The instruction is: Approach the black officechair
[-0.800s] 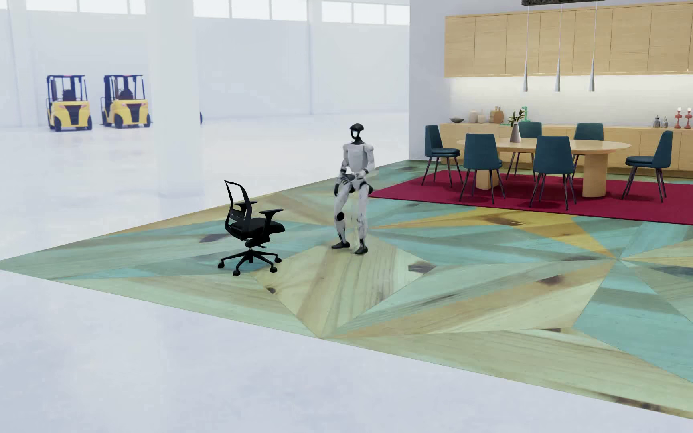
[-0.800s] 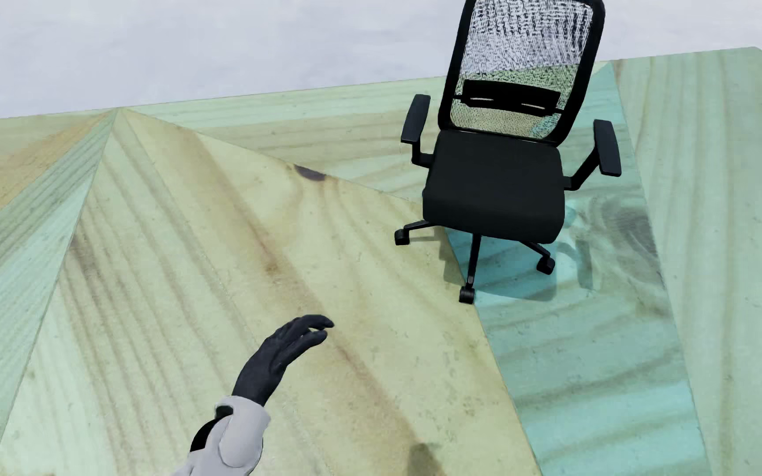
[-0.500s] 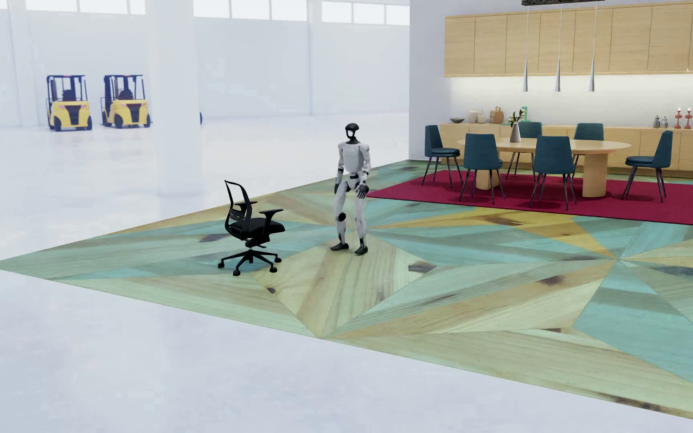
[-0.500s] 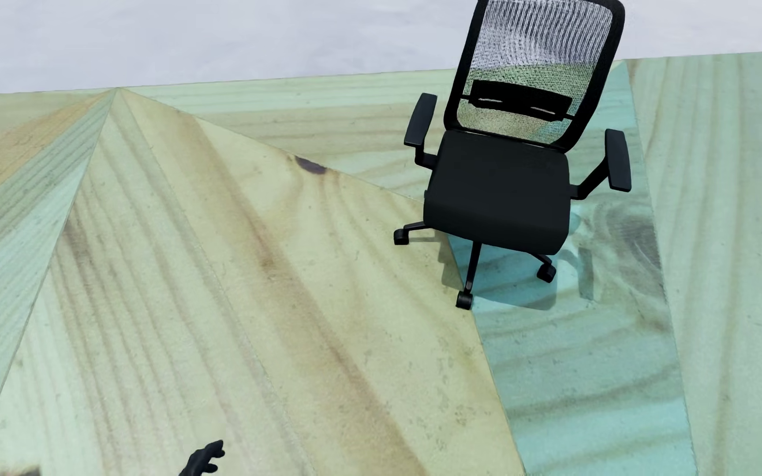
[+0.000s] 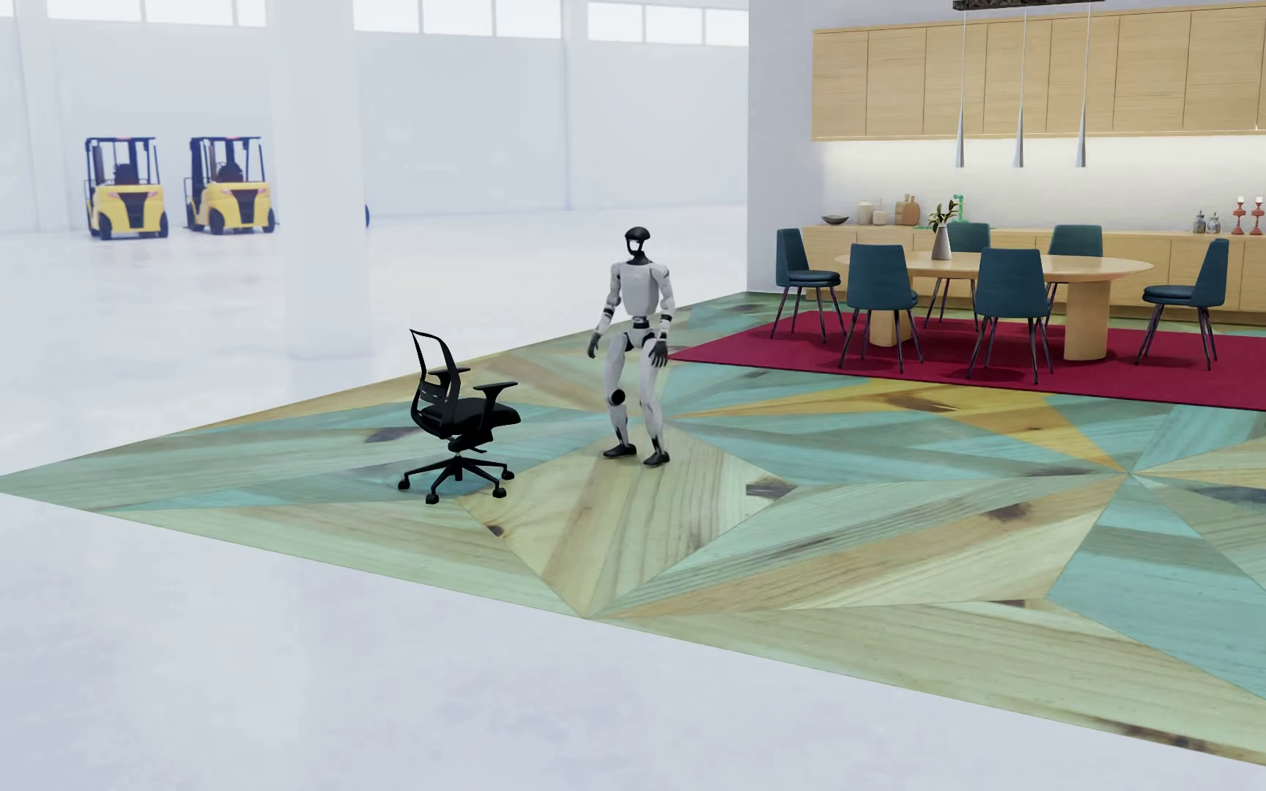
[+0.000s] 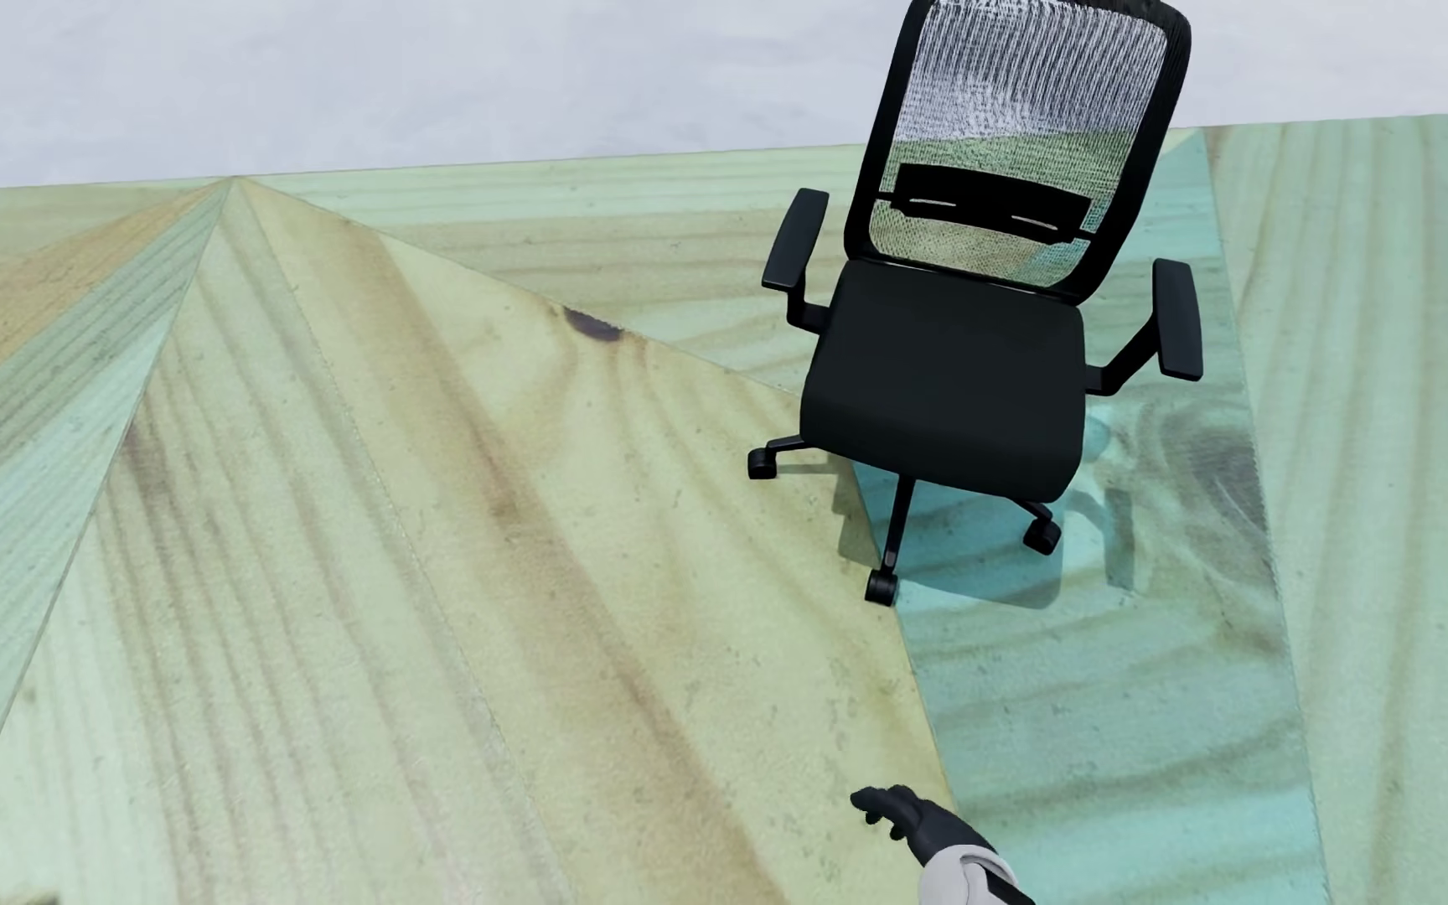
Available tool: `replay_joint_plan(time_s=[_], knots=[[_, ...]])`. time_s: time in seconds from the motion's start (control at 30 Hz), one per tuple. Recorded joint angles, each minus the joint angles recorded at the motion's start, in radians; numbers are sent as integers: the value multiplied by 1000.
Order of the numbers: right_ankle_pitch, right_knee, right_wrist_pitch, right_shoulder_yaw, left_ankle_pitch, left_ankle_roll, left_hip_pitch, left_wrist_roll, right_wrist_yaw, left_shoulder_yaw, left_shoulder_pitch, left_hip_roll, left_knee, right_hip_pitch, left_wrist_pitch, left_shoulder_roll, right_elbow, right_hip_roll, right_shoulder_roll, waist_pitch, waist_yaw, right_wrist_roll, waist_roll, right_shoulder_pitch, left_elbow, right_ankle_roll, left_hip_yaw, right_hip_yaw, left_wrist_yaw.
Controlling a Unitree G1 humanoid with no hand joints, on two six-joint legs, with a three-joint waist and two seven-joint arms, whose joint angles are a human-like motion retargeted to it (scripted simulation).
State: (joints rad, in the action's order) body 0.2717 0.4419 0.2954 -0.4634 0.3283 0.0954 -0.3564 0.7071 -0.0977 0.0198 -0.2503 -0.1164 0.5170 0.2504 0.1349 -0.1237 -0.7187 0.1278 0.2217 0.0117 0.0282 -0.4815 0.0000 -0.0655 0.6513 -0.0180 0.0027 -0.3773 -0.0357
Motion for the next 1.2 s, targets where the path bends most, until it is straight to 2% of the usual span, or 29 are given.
replay_joint_plan(time_s=[0.03, 0.1, 0.13, 0.23, 0.3, 0.4, 0.5, 0.6, 0.7, 0.83, 0.9, 0.97, 1.03, 1.07, 1.13, 1.2], knots=[[-4, -13, 32, -23, -14, -4, 26, -4, 32, -16, 7, 5, -40, -14, -13, 10, -51, 3, 6, -1, -3, -6, 0, 3, -29, 2, 4, -2, -7], [-4, -16, 87, -21, -32, 1, 48, -27, 33, -40, 1, 23, -82, -26, -48, 9, -148, 22, -4, 0, -10, 14, -5, 28, -68, 9, -2, -18, -22], [-7, -19, 97, -22, -35, 4, 52, -33, 39, -52, 2, 32, -92, -30, -53, 2, -183, 31, -11, 1, -14, 28, -8, 50, -78, 14, -5, -24, -16], [-15, -24, 67, -63, -38, -9, 51, -49, 103, -49, -16, 49, -100, -25, -50, -7, -217, 49, 0, 5, -22, 46, -11, 114, -90, 25, 3, -23, -30], [-15, -13, 55, -60, -32, -19, 43, -63, 73, -44, -37, 53, -88, -11, -29, -10, -207, 56, 6, 11, -27, 56, -12, 149, -58, 32, 14, -9, -41], [-22, -4, 49, -43, -27, -31, 39, -53, 36, -58, -62, 51, -83, 11, 20, -27, -185, 56, -2, 18, -31, 70, -11, 164, 25, 38, 44, 22, -13], [-29, -5, 31, -43, -16, -31, 36, -32, 27, -78, -70, 44, -79, 28, 65, -39, -133, 52, -2, 22, -33, 54, -11, 157, 106, 45, 72, 52, 22], [-37, -2, 7, -34, -15, -40, 32, -28, 5, -69, -81, 40, -74, 44, 66, -42, -74, 49, -1, 26, -31, 37, -11, 139, 114, 50, 97, 79, 34], [-50, -14, 2, -37, -18, -39, 49, -28, 13, -57, -52, 40, -93, 44, 57, -41, -31, 47, 3, 22, -26, 16, -13, 108, 96, 55, 121, 100, 43], [-50, 1, 30, -30, -7, -31, 52, -37, -10, -6, 18, 40, -89, 59, 67, -8, -60, 51, -26, 23, -17, 24, -16, 68, 75, 62, 148, 128, -40], [-54, -3, 35, -55, -5, -26, 57, -27, 29, -27, 48, 40, -95, 60, 46, 1, -71, 52, -26, 24, -15, 13, -17, 62, 49, 65, 160, 138, -27], [-59, -8, 30, -53, -9, -33, 61, -32, 30, -44, 58, 41, -97, 58, 10, 3, -64, 52, -30, 24, -13, 15, -17, 78, 6, 67, 167, 146, -16], [-62, -8, 32, -58, -15, -48, 61, -44, 33, -46, 59, 44, -95, 59, -5, 11, -64, 53, -31, 25, -11, 11, -16, 99, -28, 68, 171, 152, -25], [-63, -6, 32, -55, -17, -51, 62, -47, 29, -47, 52, 45, -96, 60, -10, 10, -72, 53, -34, 26, -11, 21, -16, 102, -44, 69, 174, 156, -28], [-63, -1, 27, -25, -18, -55, 65, -38, -24, -49, 40, 44, -95, 64, -28, 5, -72, 52, -40, 28, -11, 55, -16, 123, -61, 69, 182, 165, -27], [-64, 3, 27, -13, -20, -60, 66, -34, -37, -52, 30, 41, -92, 68, -42, 5, -72, 50, -41, 30, -11, 75, -17, 131, -78, 69, 189, 173, -25]])
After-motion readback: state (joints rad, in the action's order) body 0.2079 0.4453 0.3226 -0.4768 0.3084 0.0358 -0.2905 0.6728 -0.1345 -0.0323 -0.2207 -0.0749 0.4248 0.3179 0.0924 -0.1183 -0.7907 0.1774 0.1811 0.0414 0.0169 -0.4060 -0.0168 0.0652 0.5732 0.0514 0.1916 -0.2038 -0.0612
